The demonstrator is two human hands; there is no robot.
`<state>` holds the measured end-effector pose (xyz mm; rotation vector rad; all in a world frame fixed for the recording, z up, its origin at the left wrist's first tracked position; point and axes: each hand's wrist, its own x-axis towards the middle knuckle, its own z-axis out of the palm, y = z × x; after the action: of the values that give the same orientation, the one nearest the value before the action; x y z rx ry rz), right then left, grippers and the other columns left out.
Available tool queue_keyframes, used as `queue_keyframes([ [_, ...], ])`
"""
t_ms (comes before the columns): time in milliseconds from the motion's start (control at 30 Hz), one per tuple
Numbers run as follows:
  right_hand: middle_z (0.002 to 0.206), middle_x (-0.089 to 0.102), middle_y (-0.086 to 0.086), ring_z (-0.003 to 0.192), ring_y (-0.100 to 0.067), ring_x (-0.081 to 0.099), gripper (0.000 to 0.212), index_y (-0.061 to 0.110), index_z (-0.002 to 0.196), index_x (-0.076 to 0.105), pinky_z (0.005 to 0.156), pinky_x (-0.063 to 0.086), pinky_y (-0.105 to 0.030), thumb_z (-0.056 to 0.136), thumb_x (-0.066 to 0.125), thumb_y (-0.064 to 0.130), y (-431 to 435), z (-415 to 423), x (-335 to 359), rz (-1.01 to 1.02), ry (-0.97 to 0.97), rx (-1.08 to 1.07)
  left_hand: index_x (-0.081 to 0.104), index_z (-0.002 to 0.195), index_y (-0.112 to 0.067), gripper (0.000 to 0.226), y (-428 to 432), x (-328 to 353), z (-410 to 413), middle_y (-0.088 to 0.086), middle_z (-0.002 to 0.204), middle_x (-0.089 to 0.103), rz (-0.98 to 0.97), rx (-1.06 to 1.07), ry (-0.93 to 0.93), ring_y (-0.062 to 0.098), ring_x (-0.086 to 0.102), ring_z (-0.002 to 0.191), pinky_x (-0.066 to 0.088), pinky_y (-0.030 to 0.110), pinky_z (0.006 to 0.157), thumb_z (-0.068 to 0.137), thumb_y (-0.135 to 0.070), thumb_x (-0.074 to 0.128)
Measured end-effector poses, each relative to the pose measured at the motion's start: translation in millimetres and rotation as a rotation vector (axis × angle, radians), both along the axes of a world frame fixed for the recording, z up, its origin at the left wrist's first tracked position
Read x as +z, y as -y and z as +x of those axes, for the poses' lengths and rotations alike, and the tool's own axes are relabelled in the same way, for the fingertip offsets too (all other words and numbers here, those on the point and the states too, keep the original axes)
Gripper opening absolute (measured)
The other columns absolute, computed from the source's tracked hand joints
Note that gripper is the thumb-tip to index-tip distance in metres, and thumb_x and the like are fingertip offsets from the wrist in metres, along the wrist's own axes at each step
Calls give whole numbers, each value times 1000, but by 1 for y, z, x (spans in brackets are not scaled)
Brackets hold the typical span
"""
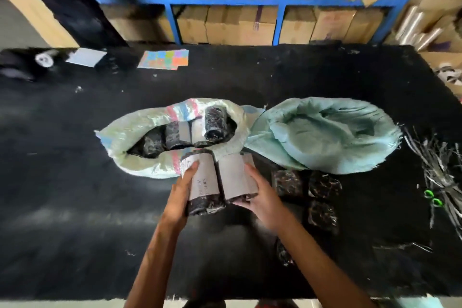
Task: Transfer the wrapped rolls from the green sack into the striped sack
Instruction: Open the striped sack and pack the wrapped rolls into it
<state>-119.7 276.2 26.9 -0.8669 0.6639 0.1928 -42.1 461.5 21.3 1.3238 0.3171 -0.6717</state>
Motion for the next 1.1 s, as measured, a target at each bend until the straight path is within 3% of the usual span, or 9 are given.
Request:
queue_keyframes([
  [100,115,73,-7,112,-27,65,54,26,121,64,102,49,-59,73,75,49,-33,47,10,10,-42,37,63,132,-10,47,-40,9,38,18,121,71,-25,20,10,32,68,110,51,49,100,98,-40,51],
  [267,115,68,-3,110,-25,63,33,33,115,64,100,49,-60,85,72,45,-65,131,19,-43,-38,78,71,110,-13,28,-74,27,112,10,99,76,-22,-17,84,26,72,87,60,31,70,103,-24,46],
  [400,121,67,10,122,-16,56,36,39,110,69,112,40,-48,81,67,61,-83,198,18,-328,-108,296,66,120,-1,41,-99,9,177,20,106,71,69,-57,-19,33,67,91,56,43,89,94,-33,62],
  [500,131,49,14,128,-15,43,56,38,133,57,106,41,-43,85,58,68,-88,243,5,-514,-208,471,68,113,-6,39,-114,-15,221,11,95,75,245,-144,-45,26,70,84,57,41,90,91,-38,65],
  [600,123,46,3,126,-24,48,56,35,125,52,96,52,-48,81,63,68,-93,283,-11,-503,-288,490,68,111,-11,44,-120,-29,254,12,107,70,308,-169,-133,29,68,92,58,44,90,83,-45,70],
  [733,133,54,0,119,-27,58,97,46,149,27,99,52,-48,66,69,73,-96,318,-49,-700,-219,357,72,94,-13,35,-119,-42,268,14,86,75,514,-57,122,32,72,77,57,38,65,87,-47,70],
  [833,141,53,-3,125,-29,55,86,29,150,30,103,47,-43,80,69,60,-101,319,-66,-974,-173,256,57,119,-33,53,-114,-60,264,9,120,59,592,47,239,15,62,105,50,21,84,77,-60,75],
  [933,147,49,-9,132,-33,50,85,24,150,27,107,43,-49,83,64,60,-105,311,-73,-1178,-159,224,36,146,-9,84,-107,-71,262,10,144,45,773,113,325,24,48,130,41,36,107,83,-49,75],
  [1100,157,33,-16,142,-37,35,89,25,156,14,114,28,-57,87,55,65,-108,296,-75,-1426,-272,236,39,140,-9,85,-100,-63,264,18,133,52,1107,82,432,36,50,120,41,47,105,78,-54,75],
])
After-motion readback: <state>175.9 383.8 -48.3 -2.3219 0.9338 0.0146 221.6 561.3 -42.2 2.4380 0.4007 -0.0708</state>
